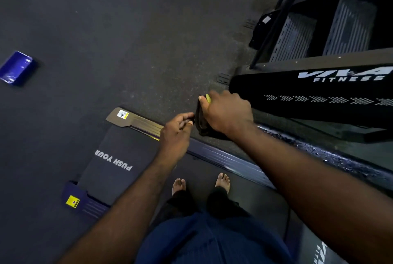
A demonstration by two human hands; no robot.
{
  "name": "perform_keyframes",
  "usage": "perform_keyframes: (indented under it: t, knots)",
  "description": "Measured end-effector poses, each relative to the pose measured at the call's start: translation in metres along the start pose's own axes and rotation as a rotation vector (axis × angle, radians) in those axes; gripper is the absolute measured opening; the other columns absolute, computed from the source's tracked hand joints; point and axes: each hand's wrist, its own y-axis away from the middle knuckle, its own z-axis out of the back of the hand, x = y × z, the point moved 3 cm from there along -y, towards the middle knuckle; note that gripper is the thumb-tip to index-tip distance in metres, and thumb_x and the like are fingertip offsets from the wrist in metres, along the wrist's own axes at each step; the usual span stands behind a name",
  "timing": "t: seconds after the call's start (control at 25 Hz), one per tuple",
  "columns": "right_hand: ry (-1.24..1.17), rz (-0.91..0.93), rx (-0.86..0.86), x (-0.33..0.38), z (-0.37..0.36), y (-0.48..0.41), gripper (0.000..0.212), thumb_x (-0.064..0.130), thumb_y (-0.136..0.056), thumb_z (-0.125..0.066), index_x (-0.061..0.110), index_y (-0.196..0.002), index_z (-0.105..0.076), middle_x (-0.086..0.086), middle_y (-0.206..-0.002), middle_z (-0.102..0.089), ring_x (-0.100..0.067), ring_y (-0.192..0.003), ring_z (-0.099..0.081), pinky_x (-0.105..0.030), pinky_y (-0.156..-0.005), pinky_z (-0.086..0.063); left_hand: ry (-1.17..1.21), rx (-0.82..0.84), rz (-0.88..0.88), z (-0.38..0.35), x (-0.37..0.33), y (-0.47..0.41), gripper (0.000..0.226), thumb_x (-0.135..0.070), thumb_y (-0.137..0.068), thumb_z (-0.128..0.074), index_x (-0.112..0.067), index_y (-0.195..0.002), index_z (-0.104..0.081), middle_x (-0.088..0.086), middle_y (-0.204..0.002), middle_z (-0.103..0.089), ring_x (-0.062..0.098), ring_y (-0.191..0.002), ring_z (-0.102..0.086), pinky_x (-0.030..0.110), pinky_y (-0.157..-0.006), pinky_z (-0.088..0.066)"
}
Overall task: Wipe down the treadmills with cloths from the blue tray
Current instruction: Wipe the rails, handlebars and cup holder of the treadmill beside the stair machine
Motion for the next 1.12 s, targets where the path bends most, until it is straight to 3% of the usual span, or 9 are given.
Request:
perform_keyframes:
  t: [0.08, 0.24, 0.4, 0.6, 0.72, 0.84, 0.92, 1.0, 1.12]
  knots:
    - [0.069, 0.013, -0.088, -0.032, 0.001, 0.038, 0.049, 0.065, -0.103, -0.034, 0.03, -0.129, -0.057, -0.01, -0.112, -0.064, -0.037, -0.099, -0.066, -0.045, -0.077, -0.052, 0.017, 0.057, -0.016, -0.004, -0.002, 0.002, 0.031, -0.009, -0.101, -0.062, -0.033, -0.118, -0.072, -0.009, -0.115, -0.077, 0.001, -0.112, -0.07, 0.019, -0.097, -0.051]
    - [0.247, -0.12, -0.108, -0.093, 0.006, 0.093, 0.046, 0.058, -0.106, -0.035, 0.027, -0.133, -0.055, -0.01, -0.111, -0.063, -0.036, -0.099, -0.065, -0.052, -0.098, -0.045, -0.017, 0.117, -0.02, -0.007, -0.002, -0.003, 0.038, 0.0, -0.1, -0.061, -0.017, -0.132, -0.069, -0.008, -0.125, -0.073, -0.005, -0.115, -0.066, 0.016, -0.102, -0.05]
    - [0.221, -0.113, -0.218, -0.024, -0.006, 0.048, 0.039, 0.047, -0.107, -0.035, 0.02, -0.105, -0.063, -0.013, -0.101, -0.064, -0.037, -0.093, -0.061, -0.049, -0.085, -0.041, -0.035, 0.207, 0.003, -0.002, 0.002, -0.015, 0.062, 0.01, -0.08, -0.056, -0.043, -0.106, -0.075, -0.008, -0.12, -0.075, 0.008, -0.12, -0.068, 0.035, -0.112, -0.049]
    - [0.155, -0.003, -0.223, 0.017, -0.016, 0.015, 0.036, 0.045, -0.104, -0.041, 0.019, -0.106, -0.066, -0.012, -0.099, -0.065, -0.037, -0.088, -0.062, -0.046, -0.078, -0.04, -0.007, 0.355, 0.036, 0.01, -0.006, -0.027, 0.055, 0.022, -0.079, -0.05, -0.024, -0.099, -0.072, -0.01, -0.094, -0.078, 0.008, -0.103, -0.069, 0.021, -0.085, -0.05]
    - [0.181, -0.04, -0.221, -0.031, -0.01, 0.051, 0.037, 0.047, -0.103, -0.04, 0.021, -0.111, -0.065, -0.012, -0.099, -0.064, -0.037, -0.09, -0.063, -0.048, -0.08, -0.041, -0.102, 0.419, 0.003, 0.013, -0.02, -0.032, 0.04, -0.001, -0.079, -0.065, -0.022, -0.113, -0.07, 0.0, -0.12, -0.075, 0.014, -0.121, -0.066, 0.027, -0.099, -0.051]
    - [0.306, -0.186, -0.159, -0.109, -0.003, 0.097, 0.038, 0.047, -0.105, -0.035, 0.021, -0.114, -0.062, -0.01, -0.101, -0.064, -0.037, -0.093, -0.062, -0.049, -0.083, -0.042, -0.473, 0.534, -0.261, 0.006, -0.037, -0.025, 0.076, -0.006, -0.088, -0.069, -0.017, -0.158, -0.042, -0.002, -0.164, -0.04, 0.005, -0.15, -0.035, 0.02, -0.123, -0.026]
    - [0.311, -0.282, -0.183, -0.124, -0.001, 0.109, 0.038, 0.044, -0.107, -0.033, 0.02, -0.111, -0.061, -0.01, -0.099, -0.063, -0.037, -0.092, -0.06, -0.049, -0.084, -0.041, -0.626, 0.61, -0.459, -0.002, -0.041, -0.014, 0.087, 0.0, -0.091, -0.063, -0.013, -0.166, -0.021, -0.005, -0.173, -0.011, 0.002, -0.156, -0.008, 0.004, -0.118, -0.003]
    - [0.274, -0.379, -0.233, -0.112, -0.002, 0.103, 0.037, 0.043, -0.106, -0.035, 0.018, -0.106, -0.062, -0.01, -0.098, -0.064, -0.036, -0.091, -0.059, -0.048, -0.085, -0.04, -0.706, 0.675, -0.524, -0.004, -0.039, -0.013, 0.091, -0.001, -0.092, -0.061, -0.011, -0.167, -0.011, -0.005, -0.175, 0.005, 0.003, -0.158, 0.006, -0.001, -0.112, 0.006]
    - [0.18, -0.423, -0.276, -0.061, -0.009, 0.08, 0.037, 0.043, -0.105, -0.037, 0.018, -0.105, -0.064, -0.01, -0.099, -0.064, -0.035, -0.092, -0.059, -0.047, -0.088, -0.04, -0.715, 0.736, -0.512, 0.005, -0.042, -0.031, 0.092, 0.0, -0.089, -0.062, -0.014, -0.167, -0.017, -0.007, -0.174, -0.005, 0.003, -0.158, -0.004, -0.002, -0.112, 0.001]
